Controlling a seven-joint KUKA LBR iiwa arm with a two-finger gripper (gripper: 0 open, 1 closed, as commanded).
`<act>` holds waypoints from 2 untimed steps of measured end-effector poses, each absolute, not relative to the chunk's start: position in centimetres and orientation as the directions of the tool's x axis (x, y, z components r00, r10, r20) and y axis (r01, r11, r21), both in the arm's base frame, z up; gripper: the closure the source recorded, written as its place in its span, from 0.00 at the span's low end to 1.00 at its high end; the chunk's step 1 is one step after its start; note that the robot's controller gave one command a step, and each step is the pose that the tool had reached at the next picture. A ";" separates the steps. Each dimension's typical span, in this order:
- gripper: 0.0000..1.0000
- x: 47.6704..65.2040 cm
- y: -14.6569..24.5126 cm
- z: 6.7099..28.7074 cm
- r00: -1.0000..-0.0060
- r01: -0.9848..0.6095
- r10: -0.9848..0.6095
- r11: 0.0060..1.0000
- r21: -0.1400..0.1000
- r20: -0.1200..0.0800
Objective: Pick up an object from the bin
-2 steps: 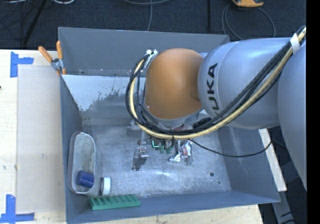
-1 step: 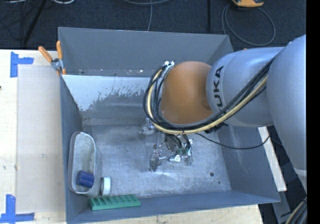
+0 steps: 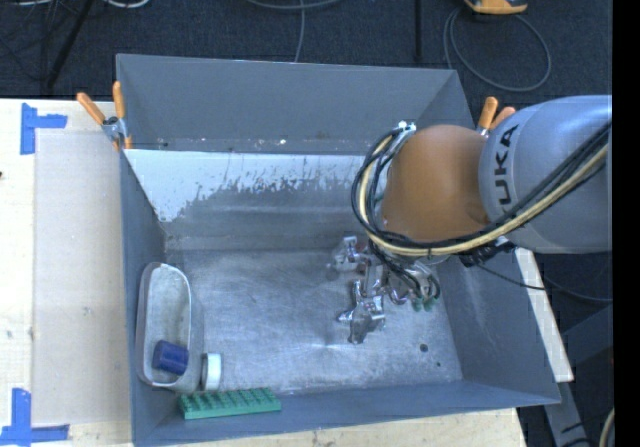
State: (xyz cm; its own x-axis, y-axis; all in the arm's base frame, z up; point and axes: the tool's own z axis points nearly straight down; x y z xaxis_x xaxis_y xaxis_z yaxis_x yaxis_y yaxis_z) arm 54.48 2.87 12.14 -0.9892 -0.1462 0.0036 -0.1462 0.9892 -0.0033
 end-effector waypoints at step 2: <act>1.00 56.3 -1.8 7.4 -0.829 -0.559 -0.559 0.829 -0.001 -0.001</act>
Offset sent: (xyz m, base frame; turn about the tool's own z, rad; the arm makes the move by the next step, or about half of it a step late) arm 0.0161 -0.0464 -0.0514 -0.4534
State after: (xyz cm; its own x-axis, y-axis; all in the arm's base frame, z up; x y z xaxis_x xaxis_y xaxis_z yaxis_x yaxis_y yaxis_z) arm 56.28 -1.82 7.36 -0.8289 -0.5594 -0.0013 -0.5594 0.8289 -0.0009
